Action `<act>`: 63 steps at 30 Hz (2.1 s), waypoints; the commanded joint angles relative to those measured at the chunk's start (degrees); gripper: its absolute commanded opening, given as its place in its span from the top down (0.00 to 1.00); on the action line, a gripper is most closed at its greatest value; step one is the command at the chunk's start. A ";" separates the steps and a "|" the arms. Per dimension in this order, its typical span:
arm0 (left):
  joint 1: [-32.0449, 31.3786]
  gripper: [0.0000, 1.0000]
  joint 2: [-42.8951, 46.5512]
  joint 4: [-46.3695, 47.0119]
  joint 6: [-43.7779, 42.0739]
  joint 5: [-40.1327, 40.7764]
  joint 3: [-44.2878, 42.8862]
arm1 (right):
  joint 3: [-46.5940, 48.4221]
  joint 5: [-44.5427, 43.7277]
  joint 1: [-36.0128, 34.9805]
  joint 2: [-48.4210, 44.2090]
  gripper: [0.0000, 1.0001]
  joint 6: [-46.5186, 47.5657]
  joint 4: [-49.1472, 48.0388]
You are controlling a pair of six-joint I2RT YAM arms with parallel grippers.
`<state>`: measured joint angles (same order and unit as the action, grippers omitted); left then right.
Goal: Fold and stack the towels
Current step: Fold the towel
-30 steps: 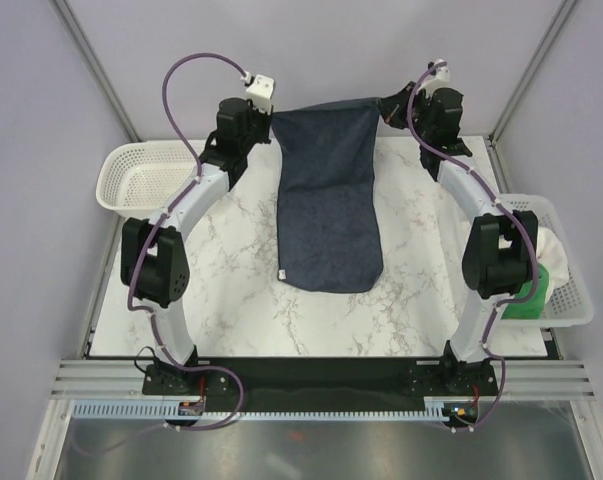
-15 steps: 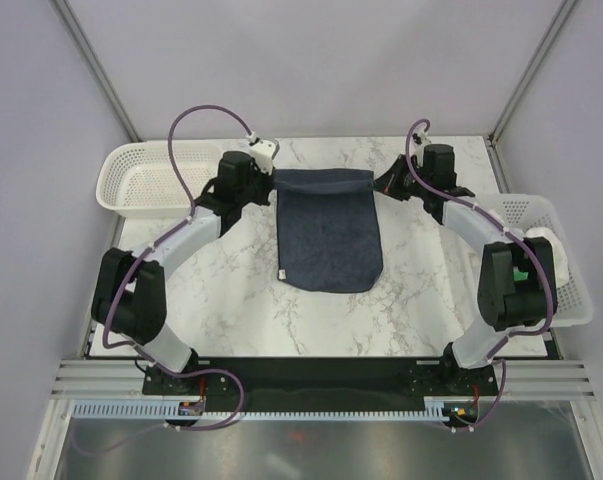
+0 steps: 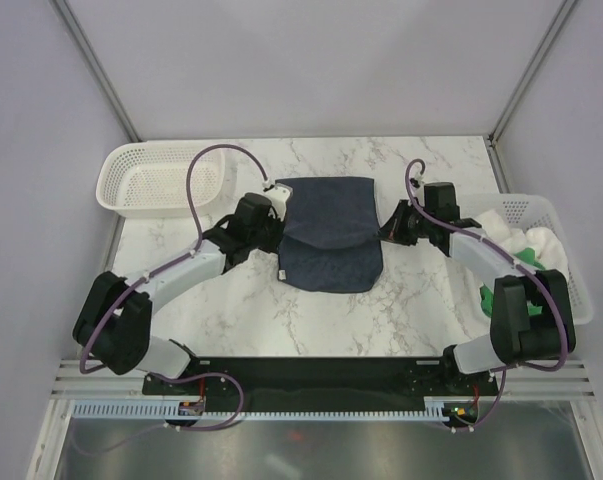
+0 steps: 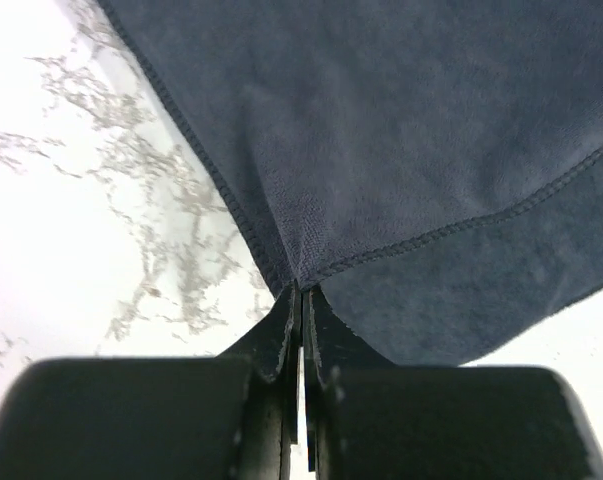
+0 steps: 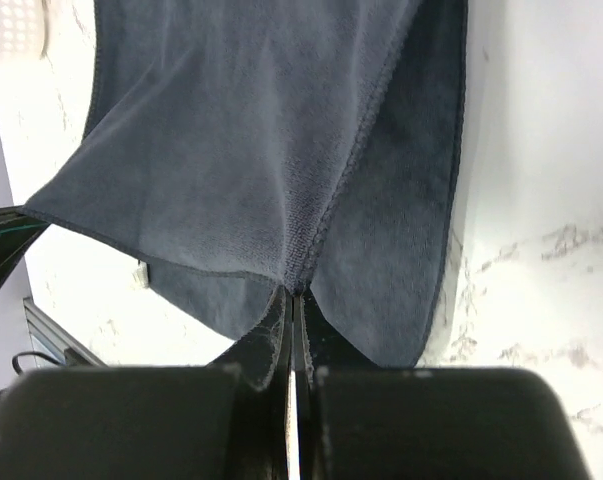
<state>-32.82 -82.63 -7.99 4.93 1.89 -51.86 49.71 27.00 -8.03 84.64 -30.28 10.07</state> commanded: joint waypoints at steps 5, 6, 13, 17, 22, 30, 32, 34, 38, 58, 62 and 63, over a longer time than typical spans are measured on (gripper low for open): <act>-3.30 0.98 5.11 -2.38 6.49 3.47 1.05 | -3.12 2.00 -0.05 -6.50 1.00 1.63 2.41; -3.48 0.98 5.72 -2.47 7.45 4.08 2.62 | -5.05 1.83 -0.05 -7.29 1.00 1.37 2.42; -6.46 0.98 6.61 -2.12 11.77 4.70 7.47 | -12.53 -1.25 -0.23 -7.65 1.00 -2.50 -1.36; -8.84 0.98 5.73 -2.03 12.91 6.19 8.79 | -14.99 -1.86 -0.14 -7.47 1.00 -4.34 -3.12; -9.54 0.98 5.90 -1.07 15.28 7.16 11.77 | -16.93 -2.66 -0.14 -8.35 1.00 -4.08 -3.47; -9.90 0.98 8.01 -4.04 16.52 6.28 6.97 | -13.26 1.82 -0.23 -9.84 1.00 -5.58 -2.51; -9.90 0.98 8.71 -6.60 16.43 6.81 4.06 | -10.79 1.83 -0.23 -10.55 1.00 -5.14 -0.15; -9.90 0.98 8.89 -6.60 16.43 6.81 0.89 | -7.27 1.04 -0.23 -11.42 1.00 -4.35 1.44; -9.98 0.98 8.89 -6.60 16.43 6.81 0.00 | -5.24 1.64 -0.23 -12.48 1.00 -3.91 4.26; -15.17 0.98 4.59 -10.38 23.19 8.66 11.25 | -20.35 -2.04 -0.23 -17.76 1.00 -1.45 2.86; -16.14 0.77 5.19 -10.47 24.86 8.57 12.39 | -23.60 -2.04 -0.23 -17.40 0.98 -1.97 1.36; -16.22 0.63 5.55 -10.38 25.21 8.13 12.65 | -23.87 -1.96 -0.23 -17.49 0.96 -1.97 1.19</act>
<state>-48.36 -77.73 -19.20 26.52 8.93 -40.14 27.27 25.63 -8.10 66.94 -32.80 13.61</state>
